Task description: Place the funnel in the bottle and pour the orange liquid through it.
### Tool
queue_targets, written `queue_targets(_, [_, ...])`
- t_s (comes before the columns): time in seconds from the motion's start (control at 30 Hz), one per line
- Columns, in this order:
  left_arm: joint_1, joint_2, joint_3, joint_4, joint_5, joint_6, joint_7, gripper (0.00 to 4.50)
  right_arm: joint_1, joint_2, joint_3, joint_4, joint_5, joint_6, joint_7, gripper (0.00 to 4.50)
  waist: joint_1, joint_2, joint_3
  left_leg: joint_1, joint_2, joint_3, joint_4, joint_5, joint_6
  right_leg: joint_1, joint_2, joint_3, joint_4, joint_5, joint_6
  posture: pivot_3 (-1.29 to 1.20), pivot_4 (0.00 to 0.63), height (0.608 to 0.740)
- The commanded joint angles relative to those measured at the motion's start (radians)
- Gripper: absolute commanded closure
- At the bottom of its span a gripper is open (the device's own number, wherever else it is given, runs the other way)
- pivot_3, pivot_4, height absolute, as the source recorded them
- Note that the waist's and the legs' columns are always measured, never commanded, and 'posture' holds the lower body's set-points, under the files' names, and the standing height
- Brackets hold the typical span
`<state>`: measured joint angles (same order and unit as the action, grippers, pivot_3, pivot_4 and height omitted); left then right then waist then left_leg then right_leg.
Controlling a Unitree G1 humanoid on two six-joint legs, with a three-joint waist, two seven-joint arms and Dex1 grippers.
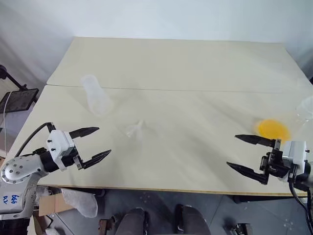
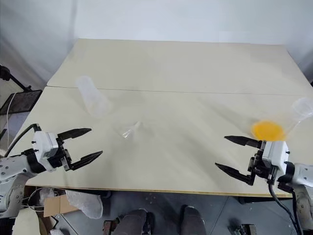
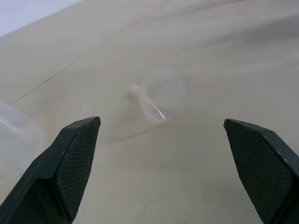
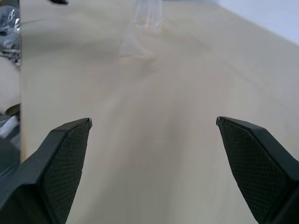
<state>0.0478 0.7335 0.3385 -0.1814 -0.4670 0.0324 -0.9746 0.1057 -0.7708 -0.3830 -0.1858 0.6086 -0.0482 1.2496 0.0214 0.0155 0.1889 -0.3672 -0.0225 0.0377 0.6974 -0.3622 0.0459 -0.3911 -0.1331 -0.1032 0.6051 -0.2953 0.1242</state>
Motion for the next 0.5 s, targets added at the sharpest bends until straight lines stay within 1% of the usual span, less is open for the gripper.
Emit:
queue_targets(0.03, [0.007, 0.009, 0.030, -0.036, -0.019, 0.000, 0.001, 0.00, -0.022, 0.011, 0.011, 0.010, -0.009, -0.011, -0.010, 0.02, 0.002, 0.000, 0.000, 0.000, 0.000, 0.000, 0.000, 0.000, 0.000, 0.000, 0.000, 0.000, 0.000, 0.000, 0.000, 0.00, 0.150, 0.740])
queue_targets(0.17, [0.035, 0.007, 0.059, -0.064, -0.043, 0.027, 0.010, 0.00, -0.059, 0.025, 0.040, 0.024, -0.021, -0.001, -0.030, 0.02, 0.002, 0.000, 0.000, 0.000, 0.000, -0.001, 0.000, 0.000, 0.000, 0.000, 0.000, 0.000, 0.000, 0.000, 0.000, 0.00, 0.150, 0.740])
queue_targets(0.27, [0.081, -0.005, 0.113, -0.077, -0.074, 0.072, 0.041, 0.00, -0.125, 0.065, 0.070, 0.011, 0.000, 0.051, -0.099, 0.02, -0.006, 0.000, 0.000, 0.000, 0.000, -0.001, 0.000, 0.000, 0.000, 0.000, 0.000, 0.000, 0.000, 0.000, 0.000, 0.00, 0.150, 0.740])
queue_targets(0.4, [0.170, -0.081, 0.193, -0.029, -0.050, 0.049, 0.124, 0.00, -0.255, 0.148, 0.132, -0.014, 0.014, 0.146, -0.229, 0.02, -0.021, 0.000, 0.000, 0.000, 0.001, 0.000, 0.000, 0.000, 0.000, -0.001, 0.000, 0.000, 0.002, 0.000, -0.001, 0.00, 0.150, 0.740])
queue_targets(0.5, [0.195, -0.127, 0.233, -0.010, -0.044, 0.035, 0.178, 0.00, -0.303, 0.178, 0.159, -0.019, 0.002, 0.168, -0.265, 0.02, -0.021, 0.000, 0.000, 0.000, 0.001, -0.001, 0.000, 0.000, -0.001, -0.002, 0.000, 0.000, 0.003, 0.000, -0.001, 0.00, 0.150, 0.740])
